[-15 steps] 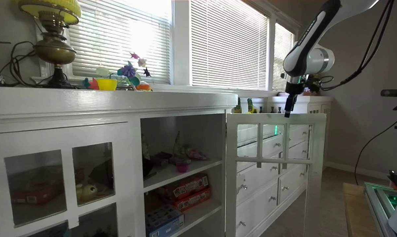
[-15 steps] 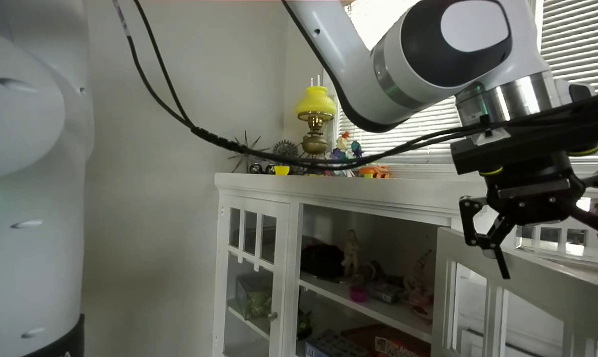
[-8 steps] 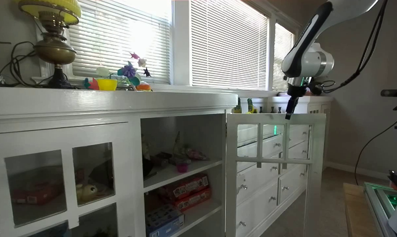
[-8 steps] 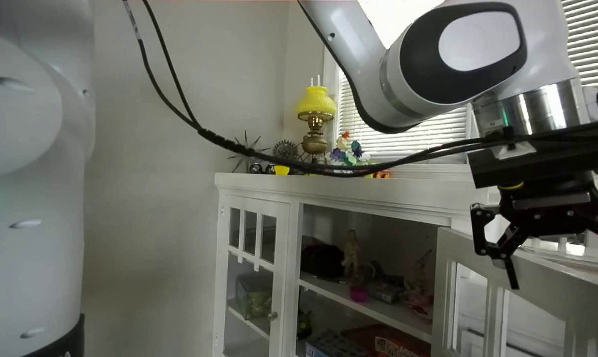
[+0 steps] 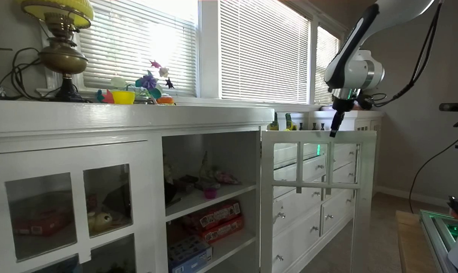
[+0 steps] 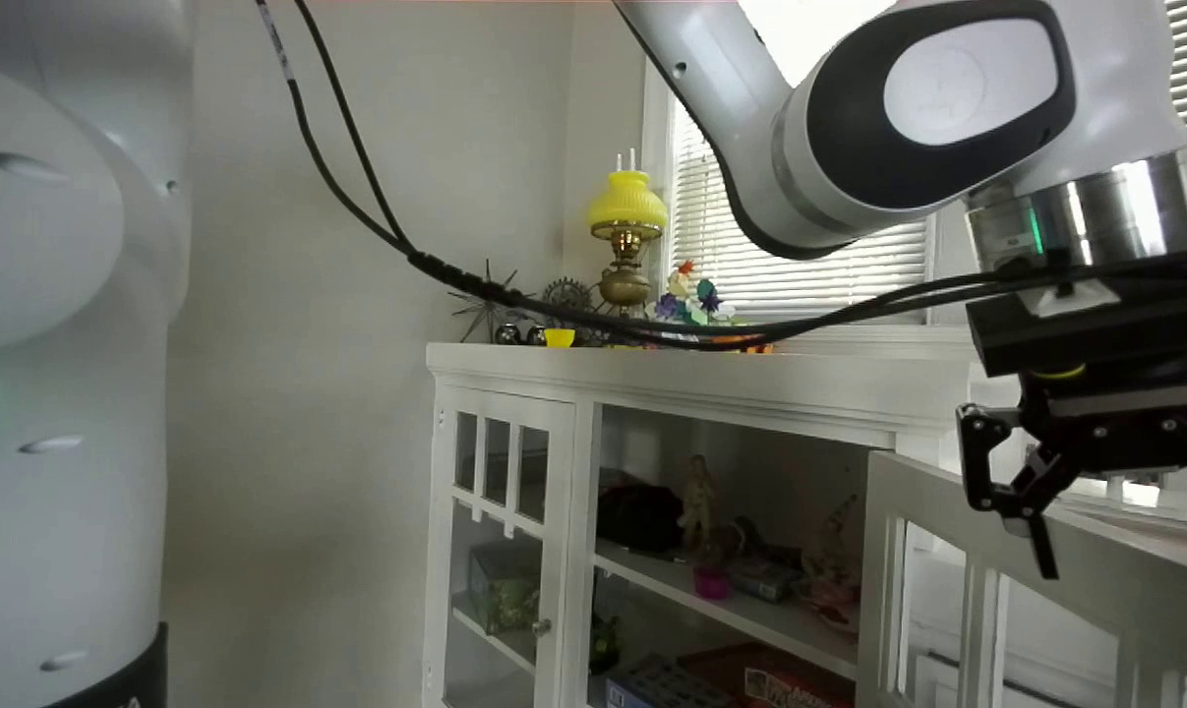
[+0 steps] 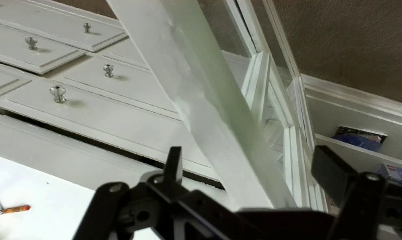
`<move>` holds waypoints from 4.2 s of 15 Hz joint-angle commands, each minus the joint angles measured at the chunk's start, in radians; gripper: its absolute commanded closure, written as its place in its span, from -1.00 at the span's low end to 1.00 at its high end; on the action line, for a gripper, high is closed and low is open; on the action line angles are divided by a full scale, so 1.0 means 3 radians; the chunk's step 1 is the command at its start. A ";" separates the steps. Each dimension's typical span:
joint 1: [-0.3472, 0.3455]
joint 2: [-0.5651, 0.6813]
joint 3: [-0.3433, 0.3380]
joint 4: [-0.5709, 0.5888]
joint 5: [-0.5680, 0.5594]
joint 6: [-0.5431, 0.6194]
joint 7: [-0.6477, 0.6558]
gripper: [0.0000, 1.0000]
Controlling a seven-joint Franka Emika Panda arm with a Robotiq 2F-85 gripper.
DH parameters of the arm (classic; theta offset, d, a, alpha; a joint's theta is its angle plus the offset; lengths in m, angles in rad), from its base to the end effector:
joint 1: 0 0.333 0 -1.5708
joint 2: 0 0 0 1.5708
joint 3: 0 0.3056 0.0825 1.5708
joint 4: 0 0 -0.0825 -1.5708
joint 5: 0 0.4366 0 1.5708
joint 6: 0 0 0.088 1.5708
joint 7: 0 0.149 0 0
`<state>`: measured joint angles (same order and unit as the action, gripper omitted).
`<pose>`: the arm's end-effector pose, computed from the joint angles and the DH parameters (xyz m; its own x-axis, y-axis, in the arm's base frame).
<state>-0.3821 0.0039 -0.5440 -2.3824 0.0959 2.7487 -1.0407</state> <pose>0.3455 -0.4635 0.2691 0.9703 0.0649 0.2331 -0.0009 -0.9624 0.2718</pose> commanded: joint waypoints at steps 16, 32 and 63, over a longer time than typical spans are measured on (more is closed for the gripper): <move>-0.0082 -0.0049 0.0358 0.0207 0.0691 -0.1000 0.0237 -1.00; 0.0169 -0.0355 0.0630 0.0020 0.0701 -0.1301 0.0517 -1.00; 0.0959 -0.0665 0.0969 -0.0275 0.1399 -0.1264 0.0240 -1.00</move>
<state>-0.1136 -0.1526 -0.2605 -2.4383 0.4531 2.3786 -0.9153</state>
